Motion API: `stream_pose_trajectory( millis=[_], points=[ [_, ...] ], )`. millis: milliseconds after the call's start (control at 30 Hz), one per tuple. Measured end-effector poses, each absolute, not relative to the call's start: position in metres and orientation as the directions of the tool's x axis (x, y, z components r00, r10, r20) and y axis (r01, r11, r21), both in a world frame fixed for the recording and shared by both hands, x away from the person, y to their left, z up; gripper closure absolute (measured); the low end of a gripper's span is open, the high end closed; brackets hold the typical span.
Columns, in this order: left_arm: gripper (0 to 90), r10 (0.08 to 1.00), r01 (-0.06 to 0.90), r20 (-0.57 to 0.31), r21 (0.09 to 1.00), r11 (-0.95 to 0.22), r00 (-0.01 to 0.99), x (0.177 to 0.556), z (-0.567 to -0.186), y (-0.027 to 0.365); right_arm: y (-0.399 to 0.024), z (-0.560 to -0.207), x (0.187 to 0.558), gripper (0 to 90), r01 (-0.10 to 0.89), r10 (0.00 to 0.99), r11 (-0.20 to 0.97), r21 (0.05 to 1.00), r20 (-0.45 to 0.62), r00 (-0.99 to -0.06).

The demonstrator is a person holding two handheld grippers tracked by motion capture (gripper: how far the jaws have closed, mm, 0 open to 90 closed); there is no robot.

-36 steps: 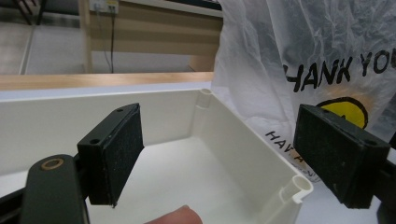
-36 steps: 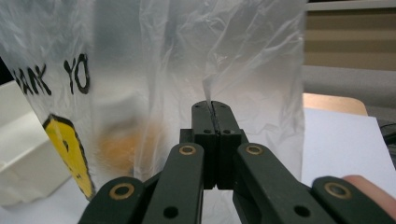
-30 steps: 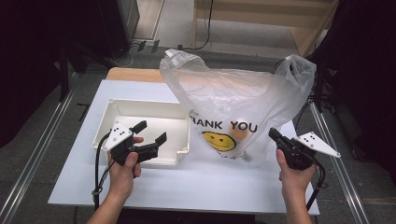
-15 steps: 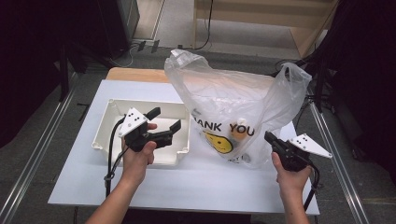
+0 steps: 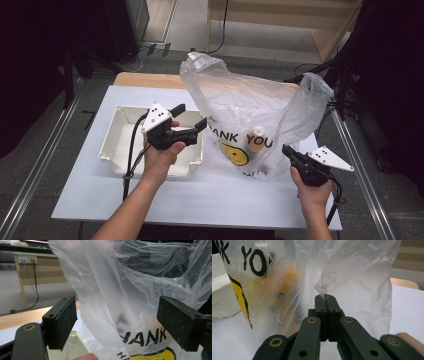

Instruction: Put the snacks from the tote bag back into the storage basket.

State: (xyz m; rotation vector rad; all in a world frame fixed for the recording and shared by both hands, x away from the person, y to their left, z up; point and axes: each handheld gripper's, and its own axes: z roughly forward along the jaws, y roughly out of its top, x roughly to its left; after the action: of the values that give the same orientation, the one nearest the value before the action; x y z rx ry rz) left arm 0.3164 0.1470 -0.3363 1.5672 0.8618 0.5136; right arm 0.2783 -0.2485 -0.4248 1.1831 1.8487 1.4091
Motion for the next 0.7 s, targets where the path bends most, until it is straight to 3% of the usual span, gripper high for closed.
stream_pose_trajectory(
  millis=[67,233,467,567,600,633,700],
  points=[
    [17.3,0.764,0.238,-0.140,0.971,-0.018,0.630,0.317,-0.336,0.143,-0.250,-0.425,0.278,90.0,0.323,0.870,0.072,0.944,0.098,-0.482],
    [28.4,0.764,0.217,-0.123,0.976,-0.023,0.634,0.316,-0.337,0.134,-0.252,-0.427,0.276,90.0,0.328,0.866,0.080,0.941,0.097,-0.491],
    [69.3,0.753,0.200,-0.109,0.979,-0.030,0.649,0.316,-0.337,0.127,-0.254,-0.428,0.274,90.0,0.326,0.862,0.088,0.941,0.092,-0.499],
    [82.2,0.751,0.212,-0.118,0.977,-0.030,0.649,0.316,-0.337,0.128,-0.254,-0.429,0.274,90.0,0.328,0.862,0.091,0.940,0.091,-0.498],
    [82.2,0.749,0.222,-0.130,0.975,-0.023,0.650,0.317,-0.337,0.129,-0.254,-0.429,0.274,90.0,0.328,0.862,0.091,0.940,0.091,-0.498],
    [89.3,0.736,0.237,-0.153,0.971,-0.011,0.660,0.319,-0.339,0.131,-0.255,-0.429,0.275,90.0,0.333,0.864,0.083,0.939,0.099,-0.494],
    [90.0,0.715,0.251,-0.171,0.968,-0.006,0.678,0.320,-0.340,0.133,-0.255,-0.430,0.275,90.0,0.330,0.863,0.085,0.940,0.097,-0.496]
  ],
)
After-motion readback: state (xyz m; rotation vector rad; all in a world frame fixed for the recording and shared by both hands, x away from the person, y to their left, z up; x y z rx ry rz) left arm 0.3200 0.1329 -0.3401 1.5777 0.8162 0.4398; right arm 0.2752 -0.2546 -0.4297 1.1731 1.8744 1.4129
